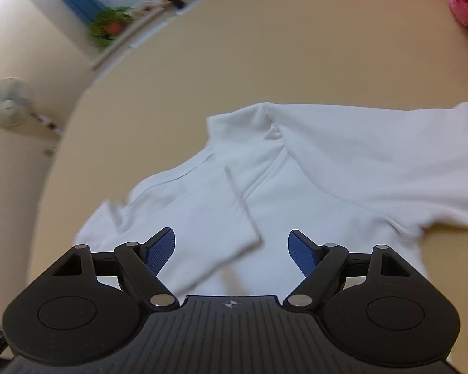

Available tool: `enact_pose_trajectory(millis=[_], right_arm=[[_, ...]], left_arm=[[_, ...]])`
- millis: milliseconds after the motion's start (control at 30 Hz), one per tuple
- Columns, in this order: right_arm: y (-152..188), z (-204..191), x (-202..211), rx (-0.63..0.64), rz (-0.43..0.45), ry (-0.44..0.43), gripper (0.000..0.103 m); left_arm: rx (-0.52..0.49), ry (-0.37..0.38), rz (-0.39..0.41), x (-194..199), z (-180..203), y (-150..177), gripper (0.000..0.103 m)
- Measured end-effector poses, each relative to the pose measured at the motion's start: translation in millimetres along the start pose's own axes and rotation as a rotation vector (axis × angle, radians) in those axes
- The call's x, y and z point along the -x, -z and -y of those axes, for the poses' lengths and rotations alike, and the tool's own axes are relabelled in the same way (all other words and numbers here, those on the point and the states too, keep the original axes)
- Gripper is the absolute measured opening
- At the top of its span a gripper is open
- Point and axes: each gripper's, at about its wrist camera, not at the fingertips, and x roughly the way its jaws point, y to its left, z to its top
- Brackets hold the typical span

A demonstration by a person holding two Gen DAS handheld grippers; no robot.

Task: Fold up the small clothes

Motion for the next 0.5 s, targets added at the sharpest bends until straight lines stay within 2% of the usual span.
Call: enact_pose_trajectory(millis=[67, 133, 167, 200, 233, 300, 367, 400, 467, 500], right_arm=[[-1.8, 0.6, -22.7, -0.033, -0.023, 0.041, 0.081], [1.4, -2.9, -33.7, -0.013, -0.020, 0.047, 0.084], [3.3, -8.7, -33.5, 0.035, -0.003, 0.044, 0.075], [4.8, -15.1, -31.8, 0.096, -0.006, 0.010, 0.027], [6.8, -19.9, -27.6, 0.134, -0.029, -0.023, 0.001], [7.4, -26.7, -7.9, 0.179, 0.010, -0.072, 0.004], [0.4, -27.2, 18.6, 0.204, 0.093, -0.120, 0.004], [-5.4, -19.2, 29.9, 0.173, 0.115, -0.135, 0.004], [-14.1, 4.5, 42.5, 0.104, 0.143, -0.100, 0.004], [-16.1, 17.9, 44.7, 0.084, 0.176, -0.040, 0.004]], left_arm=[[0.059, -0.007, -0.058, -23.8, 2.2, -15.9, 0.098], [0.047, -0.010, -0.067, -41.3, 14.0, -25.2, 0.096], [0.034, -0.015, -0.067, -47.5, 21.4, -27.7, 0.094], [0.017, -0.012, -0.068, -53.4, 28.9, -29.6, 0.080], [-0.005, -0.016, -0.069, -57.6, 37.1, -30.6, 0.049], [-0.024, -0.032, -0.062, -61.4, 49.6, -31.9, 0.014], [-0.023, -0.028, -0.001, -52.9, 59.7, -33.7, 0.014], [-0.030, -0.006, 0.024, -44.1, 65.8, -31.3, 0.013], [-0.032, 0.060, 0.062, -35.0, 71.9, -35.0, 0.013], [-0.045, 0.077, 0.081, -32.1, 75.4, -36.5, 0.013]])
